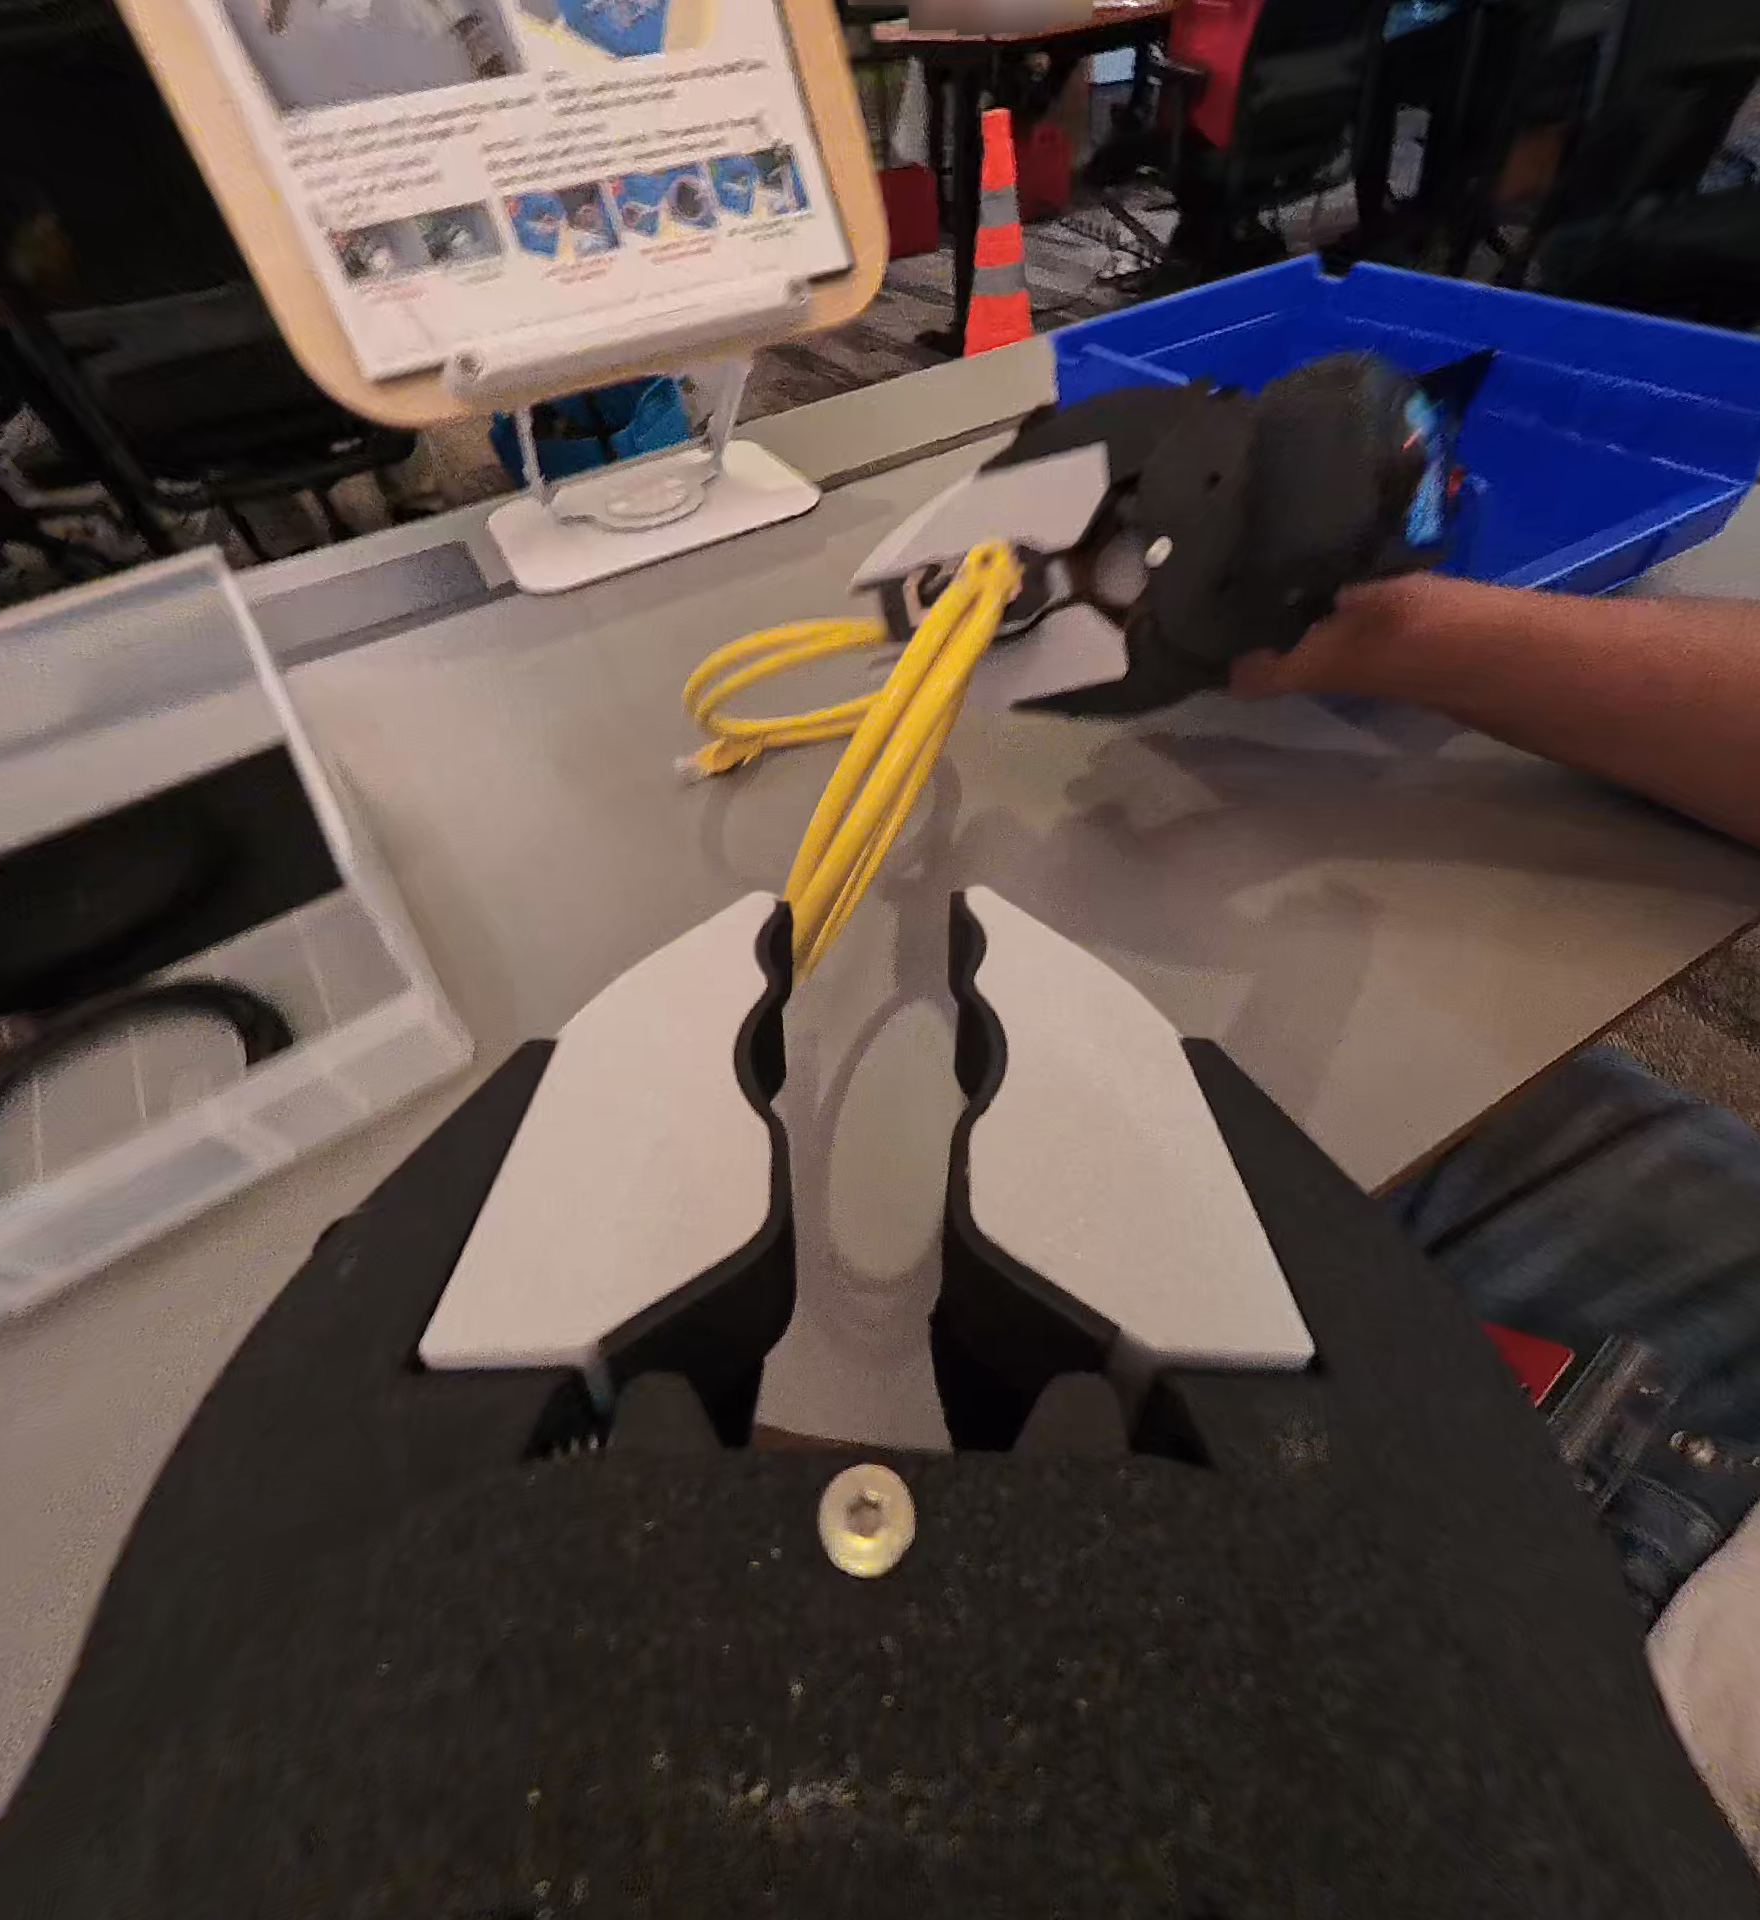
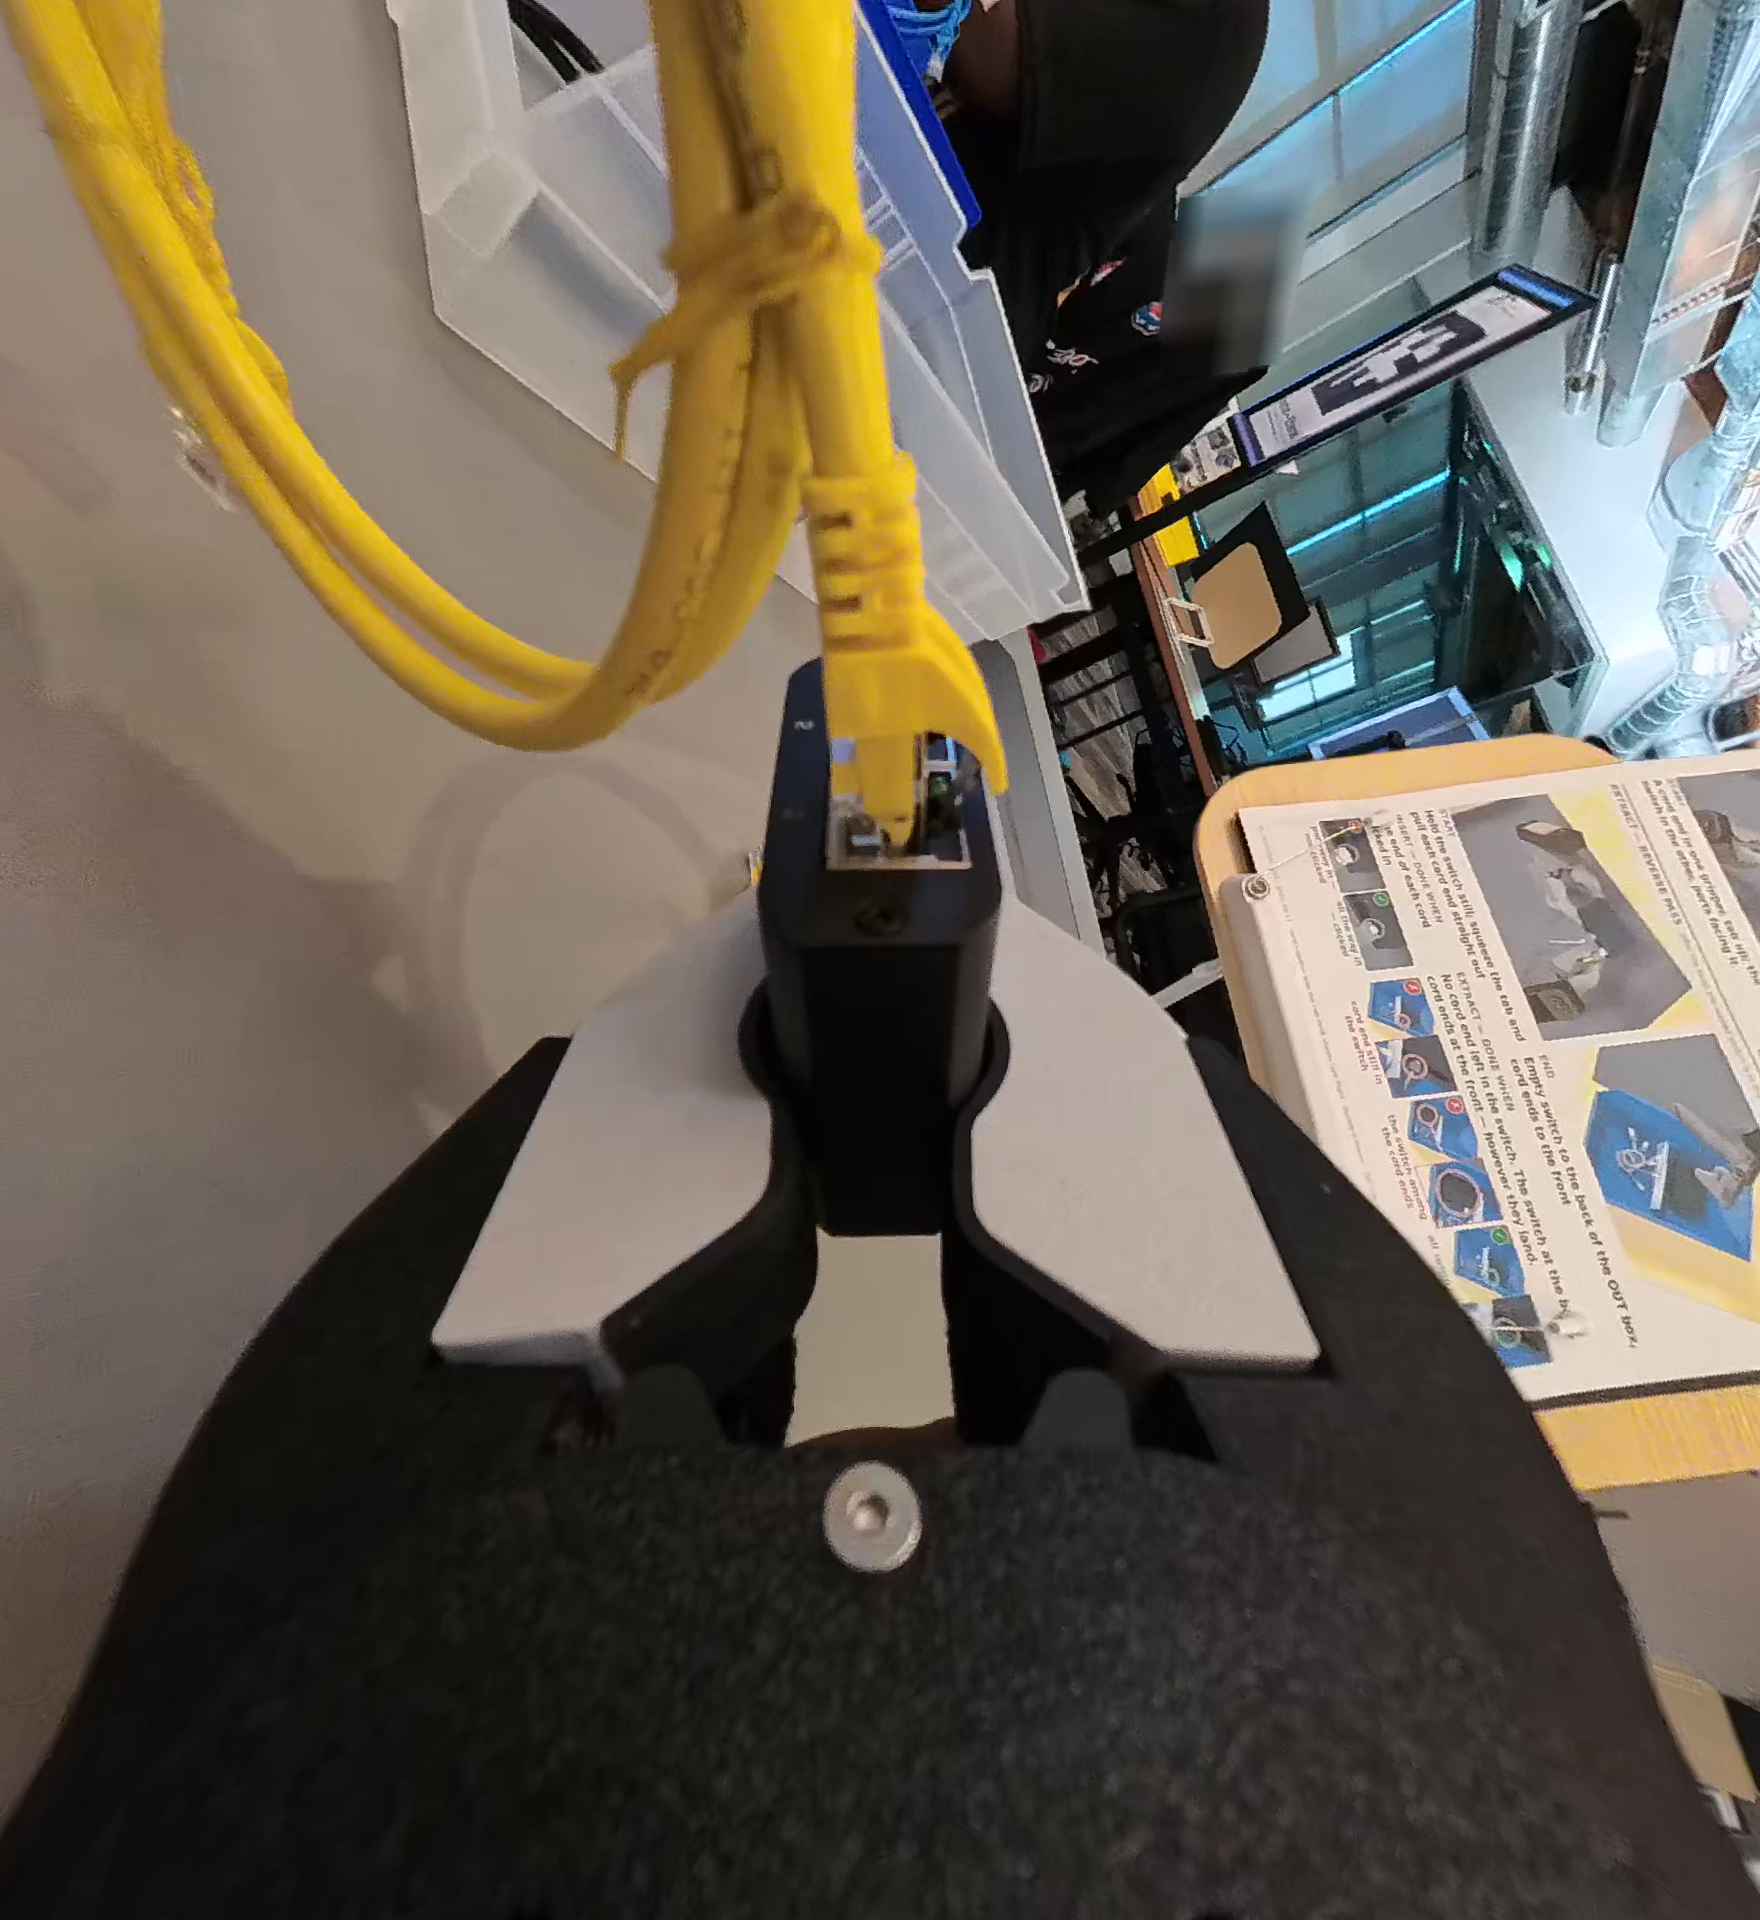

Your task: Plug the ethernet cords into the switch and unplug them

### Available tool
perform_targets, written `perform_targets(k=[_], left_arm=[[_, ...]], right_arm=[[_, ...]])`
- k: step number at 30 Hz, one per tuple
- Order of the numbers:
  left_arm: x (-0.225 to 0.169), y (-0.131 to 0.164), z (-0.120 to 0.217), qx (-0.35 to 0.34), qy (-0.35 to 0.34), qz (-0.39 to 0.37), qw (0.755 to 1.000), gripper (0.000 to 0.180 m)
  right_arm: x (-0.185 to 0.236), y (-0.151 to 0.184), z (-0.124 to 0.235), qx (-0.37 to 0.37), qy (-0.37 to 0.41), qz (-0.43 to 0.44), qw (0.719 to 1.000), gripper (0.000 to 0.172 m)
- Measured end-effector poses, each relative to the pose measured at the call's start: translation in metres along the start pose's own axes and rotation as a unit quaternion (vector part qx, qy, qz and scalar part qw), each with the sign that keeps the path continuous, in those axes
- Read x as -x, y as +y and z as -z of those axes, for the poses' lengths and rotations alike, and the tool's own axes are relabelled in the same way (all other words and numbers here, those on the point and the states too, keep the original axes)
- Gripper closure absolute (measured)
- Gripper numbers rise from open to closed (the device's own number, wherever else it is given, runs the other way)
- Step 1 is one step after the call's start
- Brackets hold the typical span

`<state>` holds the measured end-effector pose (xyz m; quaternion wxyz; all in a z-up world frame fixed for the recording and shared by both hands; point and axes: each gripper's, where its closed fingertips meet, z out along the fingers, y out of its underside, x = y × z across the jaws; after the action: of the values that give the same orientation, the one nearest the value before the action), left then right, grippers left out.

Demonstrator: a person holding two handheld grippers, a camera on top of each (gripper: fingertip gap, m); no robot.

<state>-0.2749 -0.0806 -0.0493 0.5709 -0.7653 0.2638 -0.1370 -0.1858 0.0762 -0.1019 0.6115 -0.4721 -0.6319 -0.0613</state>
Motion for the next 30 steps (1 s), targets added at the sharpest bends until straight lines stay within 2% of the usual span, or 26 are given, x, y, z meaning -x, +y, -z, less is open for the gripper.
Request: perform_targets(k=[3, 5, 6, 8, 10, 14, 17, 21, 25, 28, 30], left_arm=[[0.014, 0.053, 0.007, 0.015, -0.013, 0.062, 0.998, 0.145], [0.017, 0.09, 0.004, 0.06, 0.007, 0.116, 0.991, 0.144], [0.018, 0.099, 0.002, 0.079, 0.024, 0.144, 0.986, 0.14], [0.022, 0.098, 0.0, 0.076, 0.049, 0.195, 0.977, 0.139], [0.024, 0.097, -0.001, 0.071, 0.058, 0.214, 0.973, 0.138], [0.032, 0.098, 0.0, 0.073, 0.038, 0.203, 0.976, 0.134], [0.059, 0.094, -0.003, 0.084, -0.001, 0.182, 0.98, 0.134], [0.129, 0.072, -0.014, 0.165, -0.065, 0.163, 0.97, 0.116], [0.198, 0.05, -0.051, 0.257, -0.117, 0.137, 0.949, 0.111], [0.232, 0.071, -0.08, 0.392, -0.148, 0.11, 0.901, 0.114], [0.245, 0.087, -0.095, 0.447, -0.154, 0.1, 0.876, 0.117]], right_arm=[[-0.003, 0.003, 0.002, -0.005, 0.004, 0.0, 1.0, 0.146], [-0.004, 0.004, 0.002, -0.008, 0.007, -0.003, 1.0, 0.146], [-0.005, 0.004, 0.002, -0.01, 0.01, -0.004, 1.0, 0.146], [-0.005, 0.003, 0.002, -0.012, 0.013, -0.001, 1.0, 0.147], [-0.004, 0.003, 0.002, -0.011, 0.013, 0.0, 1.0, 0.147], [0.0, 0.003, 0.001, -0.01, 0.011, 0.005, 1.0, 0.146], [0.002, 0.003, -0.001, -0.01, 0.007, 0.003, 1.0, 0.147], [0.003, 0.003, -0.001, -0.008, 0.003, 0.006, 1.0, 0.147], [0.0, 0.003, 0.0, -0.006, 0.004, 0.001, 1.0, 0.146], [-0.001, 0.004, 0.0, -0.008, 0.005, -0.002, 1.0, 0.147], [-0.002, 0.004, 0.0, -0.007, 0.005, -0.003, 1.0, 0.147]])
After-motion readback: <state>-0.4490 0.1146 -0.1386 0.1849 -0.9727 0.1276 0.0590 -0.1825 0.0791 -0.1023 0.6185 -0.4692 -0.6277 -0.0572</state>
